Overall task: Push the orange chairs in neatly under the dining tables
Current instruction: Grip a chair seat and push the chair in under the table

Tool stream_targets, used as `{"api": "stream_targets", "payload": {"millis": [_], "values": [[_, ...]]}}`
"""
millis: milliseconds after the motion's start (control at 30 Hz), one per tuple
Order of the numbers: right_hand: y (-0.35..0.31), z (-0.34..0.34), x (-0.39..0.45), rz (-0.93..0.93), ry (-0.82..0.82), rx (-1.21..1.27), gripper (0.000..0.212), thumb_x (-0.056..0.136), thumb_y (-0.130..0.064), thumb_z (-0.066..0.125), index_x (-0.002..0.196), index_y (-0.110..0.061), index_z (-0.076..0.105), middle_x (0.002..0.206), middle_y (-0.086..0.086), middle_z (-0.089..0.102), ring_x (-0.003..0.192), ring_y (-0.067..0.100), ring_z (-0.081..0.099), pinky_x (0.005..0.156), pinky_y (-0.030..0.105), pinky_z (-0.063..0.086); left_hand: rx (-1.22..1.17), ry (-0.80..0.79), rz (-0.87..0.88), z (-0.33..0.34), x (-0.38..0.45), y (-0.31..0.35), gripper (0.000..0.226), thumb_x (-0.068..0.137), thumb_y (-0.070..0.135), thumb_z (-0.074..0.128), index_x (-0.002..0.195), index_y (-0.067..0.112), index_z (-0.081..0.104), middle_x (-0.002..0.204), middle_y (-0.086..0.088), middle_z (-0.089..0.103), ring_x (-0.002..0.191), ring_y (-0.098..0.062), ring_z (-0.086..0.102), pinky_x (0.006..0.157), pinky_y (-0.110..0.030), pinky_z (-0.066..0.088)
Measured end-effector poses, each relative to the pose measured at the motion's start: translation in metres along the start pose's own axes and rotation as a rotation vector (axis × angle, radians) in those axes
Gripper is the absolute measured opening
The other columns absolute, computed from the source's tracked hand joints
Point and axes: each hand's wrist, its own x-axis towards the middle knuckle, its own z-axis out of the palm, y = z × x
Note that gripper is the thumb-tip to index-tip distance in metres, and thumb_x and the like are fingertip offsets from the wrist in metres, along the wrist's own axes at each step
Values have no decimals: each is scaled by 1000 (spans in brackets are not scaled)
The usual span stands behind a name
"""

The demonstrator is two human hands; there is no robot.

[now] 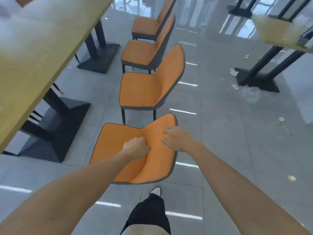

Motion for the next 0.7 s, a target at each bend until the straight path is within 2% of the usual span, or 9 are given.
{"api": "stream_targets", "payload": {"millis": [133,233,333,400,533,567,633,700], "values": [[31,-15,44,-157,-13,-128,52,100,-45,46,142,-15,52,142,6,50,130,25,46,106,38,40,-137,48,-125,14,36,10,55,97,54,46,133,12,51,132,-8,55,117,-29,55,92,-45,50],[52,-21,70,-250,-58,-192,51,99,-44,45,141,-15,52,141,6,51,130,25,45,108,39,37,-213,64,-189,22,56,19,57,96,56,46,133,12,49,133,-8,55,118,-28,55,94,-45,49],[69,-18,91,-337,-128,-304,48,97,-46,44,134,-18,56,139,5,51,134,26,41,118,53,20,-317,100,-261,32,60,24,57,96,57,44,130,12,51,130,-8,56,116,-28,56,94,-46,50],[79,-16,102,-372,-190,-348,46,96,-50,41,124,-18,59,132,4,53,135,26,39,120,59,8,-355,114,-322,38,57,25,56,96,57,43,128,12,52,126,-8,57,112,-28,57,92,-46,50],[104,4,116,-599,-295,-487,60,95,-67,27,114,-22,62,134,2,52,142,28,28,121,57,-2,-355,85,-419,63,41,26,49,96,59,39,116,16,53,115,-6,58,100,-27,57,86,-46,50],[109,9,122,-658,-279,-506,64,93,-71,26,113,-23,64,132,1,55,140,27,31,121,56,1,-376,74,-451,71,36,28,47,96,60,38,111,17,52,112,-6,58,98,-27,57,84,-45,49],[112,14,135,-781,-211,-525,66,91,-76,27,100,-24,67,114,-3,63,121,25,48,115,50,20,-457,62,-537,89,26,36,47,95,62,37,106,18,51,107,-4,58,96,-26,57,80,-43,48],[111,19,145,-912,-139,-532,59,91,-72,32,79,-23,65,88,-4,65,91,21,57,96,43,40,-535,69,-637,106,17,50,52,94,64,37,109,17,54,111,-5,60,100,-27,58,84,-44,50]]}}
